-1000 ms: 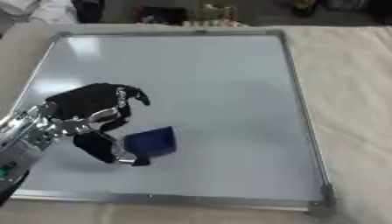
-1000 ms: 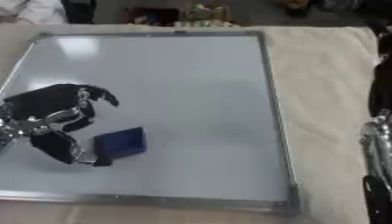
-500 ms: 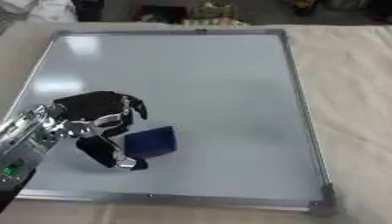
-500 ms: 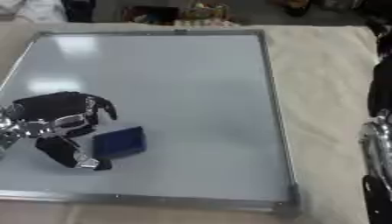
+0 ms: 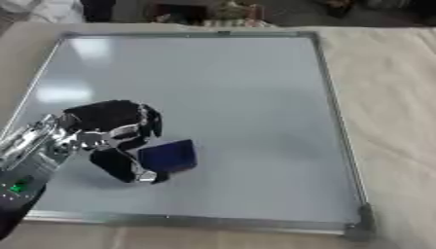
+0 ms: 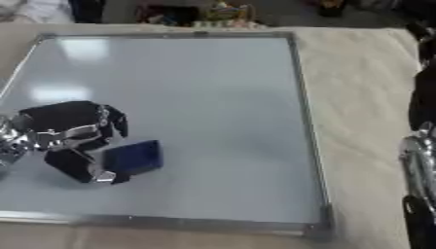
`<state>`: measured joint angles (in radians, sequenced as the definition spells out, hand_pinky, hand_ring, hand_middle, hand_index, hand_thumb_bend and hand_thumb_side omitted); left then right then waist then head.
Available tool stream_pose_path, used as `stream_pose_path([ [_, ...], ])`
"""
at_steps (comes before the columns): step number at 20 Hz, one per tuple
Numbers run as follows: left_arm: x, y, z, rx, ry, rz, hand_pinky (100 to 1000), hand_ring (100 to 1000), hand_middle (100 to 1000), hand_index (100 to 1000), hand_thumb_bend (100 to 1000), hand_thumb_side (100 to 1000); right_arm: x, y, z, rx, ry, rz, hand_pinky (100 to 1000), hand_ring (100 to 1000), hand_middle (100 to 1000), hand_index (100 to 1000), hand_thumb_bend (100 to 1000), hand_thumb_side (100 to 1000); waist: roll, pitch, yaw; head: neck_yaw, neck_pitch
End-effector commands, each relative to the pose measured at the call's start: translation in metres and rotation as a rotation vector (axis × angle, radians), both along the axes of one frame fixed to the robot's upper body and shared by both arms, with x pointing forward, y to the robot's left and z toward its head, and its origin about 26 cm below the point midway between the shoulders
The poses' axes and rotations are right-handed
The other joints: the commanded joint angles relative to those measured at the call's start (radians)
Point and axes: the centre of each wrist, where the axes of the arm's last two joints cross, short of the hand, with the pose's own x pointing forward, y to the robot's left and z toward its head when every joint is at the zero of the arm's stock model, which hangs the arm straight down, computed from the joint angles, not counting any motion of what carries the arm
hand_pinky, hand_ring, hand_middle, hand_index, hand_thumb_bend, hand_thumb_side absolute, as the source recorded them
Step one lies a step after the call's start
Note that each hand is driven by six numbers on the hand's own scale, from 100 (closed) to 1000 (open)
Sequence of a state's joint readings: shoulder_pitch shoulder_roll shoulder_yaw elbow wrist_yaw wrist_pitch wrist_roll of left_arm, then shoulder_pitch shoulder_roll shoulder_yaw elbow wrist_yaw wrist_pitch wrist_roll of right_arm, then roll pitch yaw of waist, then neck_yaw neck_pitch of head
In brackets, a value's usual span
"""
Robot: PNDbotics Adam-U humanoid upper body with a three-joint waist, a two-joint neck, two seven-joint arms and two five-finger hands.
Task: Wipe the whiteboard clean with a brush.
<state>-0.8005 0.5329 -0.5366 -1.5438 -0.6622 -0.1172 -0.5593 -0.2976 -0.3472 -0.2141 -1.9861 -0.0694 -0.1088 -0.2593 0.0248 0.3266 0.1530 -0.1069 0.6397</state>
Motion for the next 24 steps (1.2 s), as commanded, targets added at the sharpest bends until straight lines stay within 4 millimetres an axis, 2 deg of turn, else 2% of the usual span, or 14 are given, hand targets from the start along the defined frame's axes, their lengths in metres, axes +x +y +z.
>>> stream_pose_path([
  [1, -0.001, 0.0, 0.01, -0.035, -0.048, 0.006, 680, 751, 652, 100, 493, 652, -0.002, 0.0, 0.005, -0.01, -0.015, 0.007, 908, 925, 704, 886, 184, 1000, -0.001, -0.016, 0.001, 0.005, -0.005],
  [7, -0.001, -0.002, 0.007, -0.058, -0.056, 0.007, 670, 744, 650, 100, 496, 619, -0.002, 0.0, 0.005, -0.01, -0.015, 0.007, 908, 925, 704, 884, 186, 1000, -0.001, -0.013, 0.0, 0.007, -0.006],
  [8, -0.001, -0.003, 0.005, -0.064, -0.05, 0.009, 657, 735, 654, 100, 473, 560, -0.002, 0.0, 0.005, -0.01, -0.015, 0.007, 909, 926, 704, 884, 187, 1000, -0.001, -0.012, 0.0, 0.006, -0.007],
  [12, -0.001, -0.005, 0.0, -0.081, -0.017, 0.02, 650, 728, 654, 100, 439, 509, -0.002, 0.0, 0.005, -0.009, -0.014, 0.008, 909, 925, 703, 884, 188, 1000, -0.001, -0.011, 0.0, 0.005, -0.007],
  [21, -0.002, -0.006, -0.003, -0.08, 0.005, 0.024, 627, 700, 623, 100, 438, 492, -0.002, 0.0, 0.004, -0.005, -0.012, 0.01, 911, 925, 703, 885, 190, 1000, -0.003, -0.008, 0.0, 0.008, -0.009],
  [24, -0.001, -0.007, -0.005, -0.087, 0.008, 0.024, 617, 687, 610, 100, 409, 479, -0.002, 0.0, 0.004, -0.003, -0.01, 0.01, 911, 926, 702, 885, 191, 1000, -0.005, -0.008, 0.0, 0.01, -0.009],
])
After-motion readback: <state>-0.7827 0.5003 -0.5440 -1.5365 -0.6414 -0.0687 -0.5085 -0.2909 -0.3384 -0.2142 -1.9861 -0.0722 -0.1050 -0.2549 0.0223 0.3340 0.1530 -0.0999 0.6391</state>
